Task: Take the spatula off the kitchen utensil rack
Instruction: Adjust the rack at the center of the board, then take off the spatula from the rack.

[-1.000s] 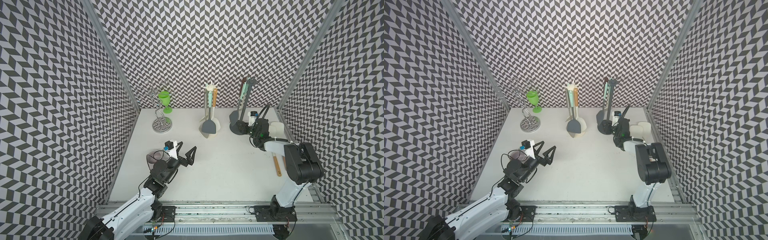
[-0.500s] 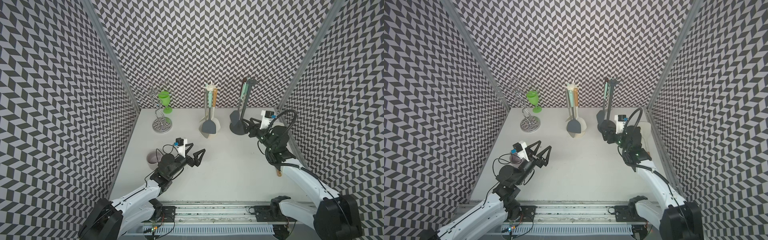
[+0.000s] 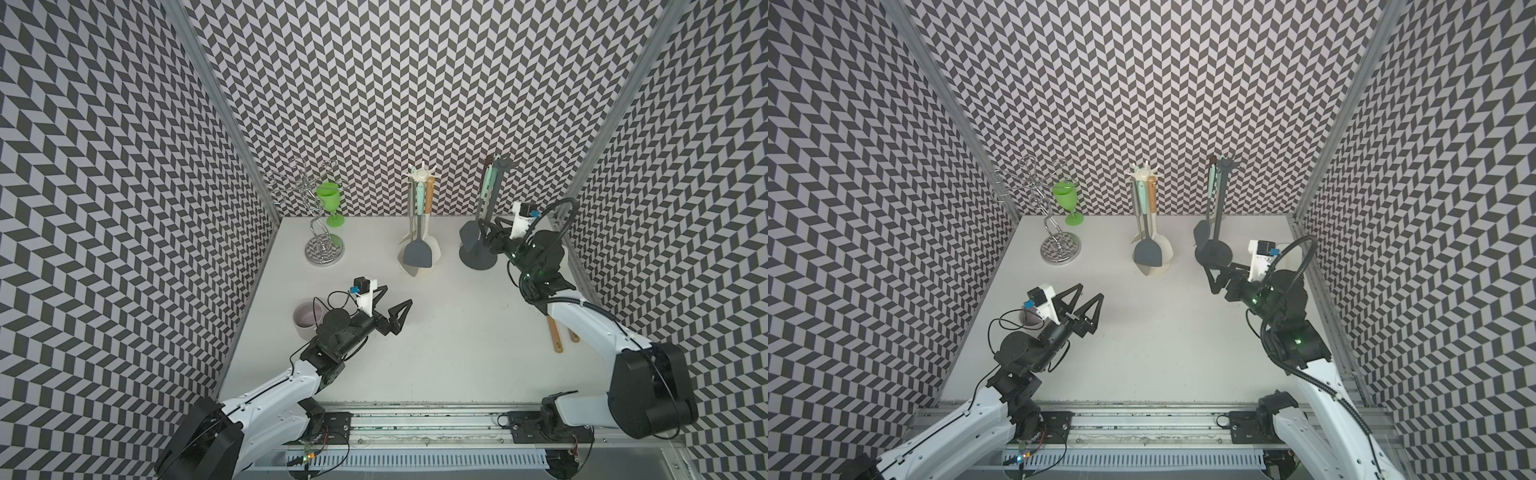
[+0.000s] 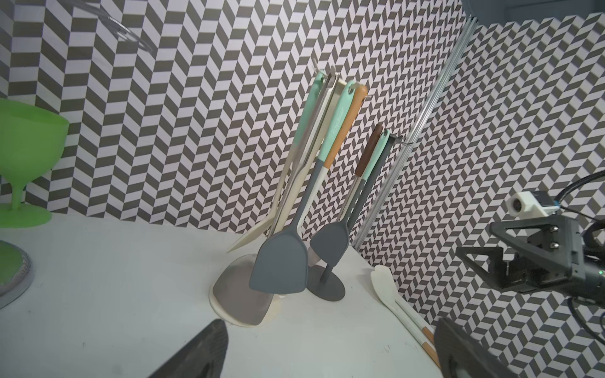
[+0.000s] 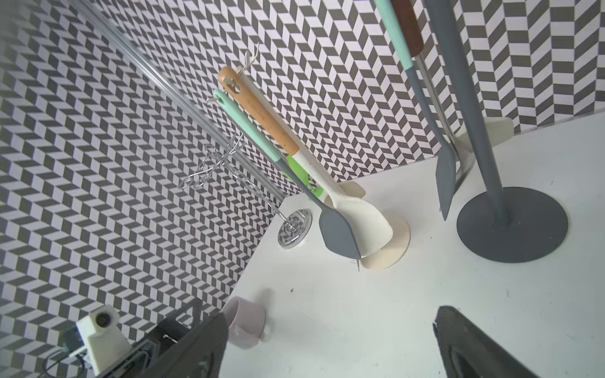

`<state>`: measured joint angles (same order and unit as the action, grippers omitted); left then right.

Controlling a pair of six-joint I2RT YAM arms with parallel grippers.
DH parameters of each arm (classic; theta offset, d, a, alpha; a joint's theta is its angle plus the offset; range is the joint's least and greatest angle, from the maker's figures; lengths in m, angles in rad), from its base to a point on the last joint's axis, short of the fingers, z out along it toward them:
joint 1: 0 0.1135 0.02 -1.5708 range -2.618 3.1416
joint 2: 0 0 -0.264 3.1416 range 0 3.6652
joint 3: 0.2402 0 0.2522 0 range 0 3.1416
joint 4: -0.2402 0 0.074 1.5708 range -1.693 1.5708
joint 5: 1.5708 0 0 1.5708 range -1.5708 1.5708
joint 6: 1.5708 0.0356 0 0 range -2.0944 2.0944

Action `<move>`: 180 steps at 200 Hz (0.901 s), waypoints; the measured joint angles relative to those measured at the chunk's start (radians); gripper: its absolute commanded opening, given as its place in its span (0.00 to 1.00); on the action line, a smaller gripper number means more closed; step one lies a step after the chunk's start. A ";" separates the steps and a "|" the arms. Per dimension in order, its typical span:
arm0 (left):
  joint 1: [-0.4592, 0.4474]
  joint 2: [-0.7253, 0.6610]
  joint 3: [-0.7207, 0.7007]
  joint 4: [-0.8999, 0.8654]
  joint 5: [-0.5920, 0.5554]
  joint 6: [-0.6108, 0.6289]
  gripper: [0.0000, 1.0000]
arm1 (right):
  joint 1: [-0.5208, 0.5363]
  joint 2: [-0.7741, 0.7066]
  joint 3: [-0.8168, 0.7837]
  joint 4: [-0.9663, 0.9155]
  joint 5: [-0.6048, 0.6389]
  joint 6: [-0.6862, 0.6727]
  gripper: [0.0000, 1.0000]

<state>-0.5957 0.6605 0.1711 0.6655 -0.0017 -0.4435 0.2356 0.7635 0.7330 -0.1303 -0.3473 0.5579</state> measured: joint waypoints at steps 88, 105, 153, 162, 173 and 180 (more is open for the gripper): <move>0.000 0.174 0.095 -0.011 0.121 0.016 1.00 | -0.031 0.051 -0.186 0.364 0.059 0.040 1.00; 0.000 0.199 0.113 0.000 0.148 0.015 1.00 | -0.031 0.130 -0.151 0.415 0.068 -0.010 0.94; -0.007 0.329 0.132 0.002 0.201 0.025 1.00 | -0.031 0.363 -0.031 0.533 0.081 -0.174 0.70; -0.013 0.331 0.132 -0.001 0.202 0.036 1.00 | -0.031 0.401 -0.011 0.557 0.090 -0.198 0.68; -0.020 0.328 0.133 -0.001 0.197 0.054 1.00 | -0.031 0.455 0.021 0.583 0.104 -0.224 0.66; -0.023 0.325 0.133 -0.001 0.192 0.066 1.00 | -0.031 0.488 0.045 0.593 0.112 -0.239 0.65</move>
<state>-0.6186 0.9859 0.3038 0.6647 0.1898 -0.3775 0.2043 1.2518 0.7784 0.4629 -0.2356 0.3187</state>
